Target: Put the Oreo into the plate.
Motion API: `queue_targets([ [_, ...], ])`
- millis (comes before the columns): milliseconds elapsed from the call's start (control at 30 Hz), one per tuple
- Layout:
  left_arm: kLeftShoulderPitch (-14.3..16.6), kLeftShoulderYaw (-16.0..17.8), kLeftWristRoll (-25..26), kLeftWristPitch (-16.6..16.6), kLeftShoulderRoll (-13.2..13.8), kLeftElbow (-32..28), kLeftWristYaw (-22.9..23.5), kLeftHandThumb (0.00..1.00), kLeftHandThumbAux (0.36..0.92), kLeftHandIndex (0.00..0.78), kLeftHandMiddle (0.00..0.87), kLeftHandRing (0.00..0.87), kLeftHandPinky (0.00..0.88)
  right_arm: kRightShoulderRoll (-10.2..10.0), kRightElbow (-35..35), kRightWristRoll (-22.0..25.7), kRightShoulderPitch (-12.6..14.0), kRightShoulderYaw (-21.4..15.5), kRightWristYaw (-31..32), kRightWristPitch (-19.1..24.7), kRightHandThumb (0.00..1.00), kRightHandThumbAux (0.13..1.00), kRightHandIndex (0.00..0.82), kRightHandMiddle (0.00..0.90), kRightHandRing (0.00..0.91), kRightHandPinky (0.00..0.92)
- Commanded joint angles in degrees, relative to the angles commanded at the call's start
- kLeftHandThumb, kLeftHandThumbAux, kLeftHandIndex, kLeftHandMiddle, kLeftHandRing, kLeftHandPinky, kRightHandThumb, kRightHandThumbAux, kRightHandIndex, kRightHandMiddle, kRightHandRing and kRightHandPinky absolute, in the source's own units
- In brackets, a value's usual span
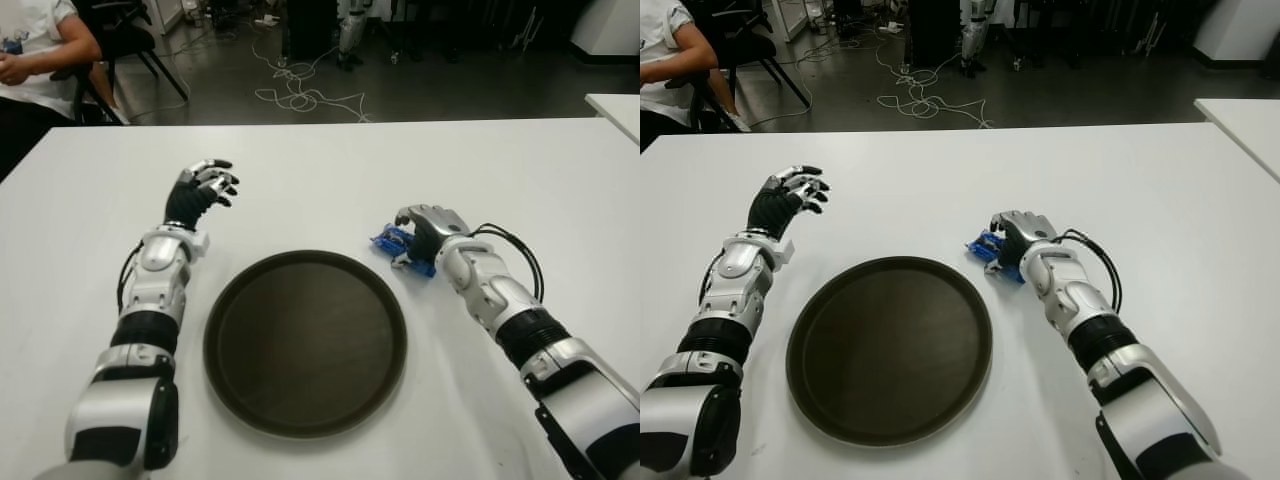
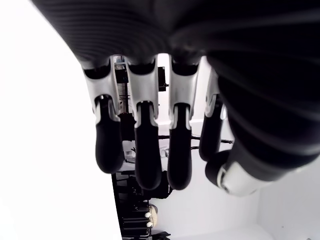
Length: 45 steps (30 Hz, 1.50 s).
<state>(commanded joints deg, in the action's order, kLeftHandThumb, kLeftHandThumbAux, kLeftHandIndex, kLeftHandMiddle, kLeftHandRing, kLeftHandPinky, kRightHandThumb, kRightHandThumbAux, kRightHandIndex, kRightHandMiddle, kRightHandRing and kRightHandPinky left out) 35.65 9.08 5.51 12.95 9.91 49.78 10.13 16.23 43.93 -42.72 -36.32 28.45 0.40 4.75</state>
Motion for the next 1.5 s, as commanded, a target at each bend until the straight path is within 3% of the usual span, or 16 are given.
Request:
queue_targets([
  [400,-0.37,0.14,0.09,0.04,-0.36,-0.66,-0.46,0.815,0.691,0.345,0.491,0.486,0.528,0.83,-2.16,-0.12,0.5,0.49,1.5,1.49,0.0,0.815,0.334,0.332,0.366,0.407],
  [800,-0.9,0.03,-0.2,-0.29,-0.44,-1.72,-1.08,0.815,0.69,0.347,0.488,0.483,0.523,1.9,-4.87,-0.53,0.97,1.59,4.36,2.92,0.0,0.811,0.281,0.283,0.307,0.341],
  [1033,-1.03,0.11,0.13,-0.71,-0.52,-2.1,-0.9,0.814,0.691,0.346,0.49,0.484,0.522,2.26,-5.74,-0.69,1.28,1.93,4.58,3.31,0.0,0.837,0.341,0.341,0.382,0.424],
  [1267,-1.23,0.24,0.55,-1.26,-0.53,-2.65,-0.42,0.814,0.691,0.343,0.495,0.484,0.527,2.24,-6.34,-0.39,1.61,1.8,4.58,3.97,0.0,0.848,0.348,0.365,0.417,0.461],
  [1400,-1.28,0.18,0.48,-1.53,-0.54,-2.88,-0.64,0.815,0.691,0.343,0.496,0.487,0.537,2.23,-6.69,0.13,1.99,1.32,3.98,3.54,0.0,0.86,0.378,0.419,0.488,0.516],
  [1500,-1.38,0.16,0.53,-1.91,-0.68,-3.21,-0.83,0.827,0.678,0.394,0.476,0.495,0.541,2.21,-6.72,0.55,2.23,0.96,3.59,2.99,0.0,0.863,0.387,0.437,0.517,0.529],
])
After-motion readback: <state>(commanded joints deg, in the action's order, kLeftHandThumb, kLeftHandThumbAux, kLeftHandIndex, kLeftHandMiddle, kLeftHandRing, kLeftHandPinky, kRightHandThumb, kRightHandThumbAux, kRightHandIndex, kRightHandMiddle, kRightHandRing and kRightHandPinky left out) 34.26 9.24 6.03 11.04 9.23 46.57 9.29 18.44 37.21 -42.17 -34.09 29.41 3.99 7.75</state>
